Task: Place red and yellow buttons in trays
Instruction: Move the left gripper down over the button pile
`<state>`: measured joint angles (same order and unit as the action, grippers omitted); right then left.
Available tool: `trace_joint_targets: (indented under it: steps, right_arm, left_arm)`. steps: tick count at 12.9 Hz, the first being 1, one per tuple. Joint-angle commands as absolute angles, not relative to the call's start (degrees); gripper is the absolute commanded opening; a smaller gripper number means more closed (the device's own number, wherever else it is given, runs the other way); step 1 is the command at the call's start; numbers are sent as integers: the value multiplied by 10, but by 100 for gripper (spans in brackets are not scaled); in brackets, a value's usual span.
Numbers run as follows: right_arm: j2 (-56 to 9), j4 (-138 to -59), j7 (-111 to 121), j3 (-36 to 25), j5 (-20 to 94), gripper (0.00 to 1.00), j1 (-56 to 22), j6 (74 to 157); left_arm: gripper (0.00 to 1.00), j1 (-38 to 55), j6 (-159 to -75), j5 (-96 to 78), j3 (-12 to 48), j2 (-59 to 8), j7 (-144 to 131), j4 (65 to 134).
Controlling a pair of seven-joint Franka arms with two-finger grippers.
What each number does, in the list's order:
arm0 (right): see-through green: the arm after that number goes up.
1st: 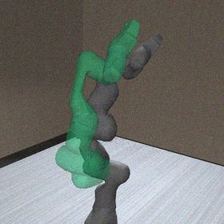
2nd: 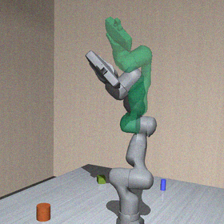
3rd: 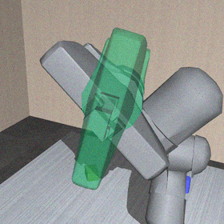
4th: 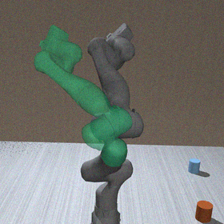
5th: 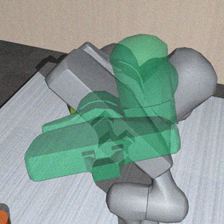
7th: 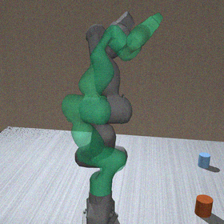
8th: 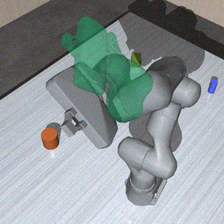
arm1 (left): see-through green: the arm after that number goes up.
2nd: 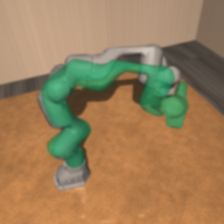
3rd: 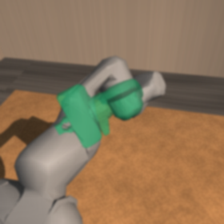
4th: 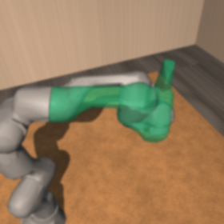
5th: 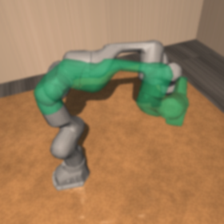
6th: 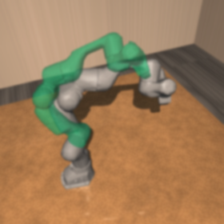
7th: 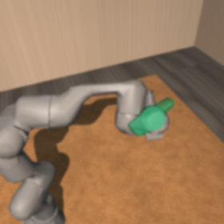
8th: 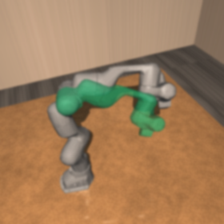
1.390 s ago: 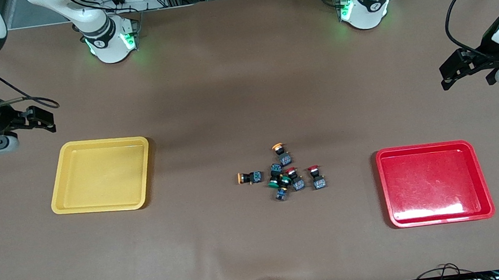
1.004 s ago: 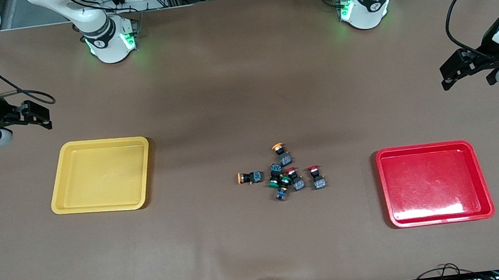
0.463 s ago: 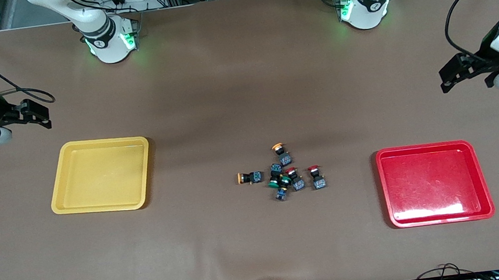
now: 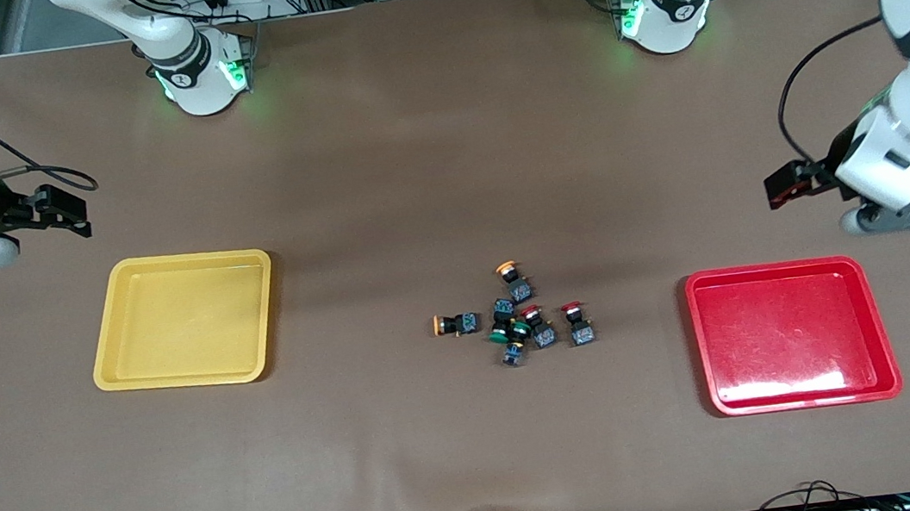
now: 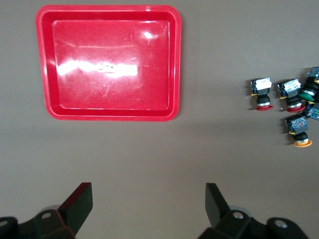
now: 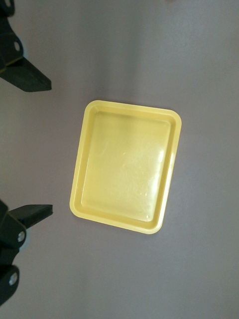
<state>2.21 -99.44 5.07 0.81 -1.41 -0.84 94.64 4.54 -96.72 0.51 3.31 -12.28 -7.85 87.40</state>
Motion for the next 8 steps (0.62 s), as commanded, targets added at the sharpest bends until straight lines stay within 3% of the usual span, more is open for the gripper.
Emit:
trace_joint_targets:
  steps: [1,8]
  right_arm:
    - [9,-984,56,11,-18,100,7,942]
    - [7,-983,51,11,-18,100,15,942]
  left_arm:
    - [100,55,-1002,-14,41,-156,-126,861]
    - [100,151,-1151,-18,41,-285,-255,858]
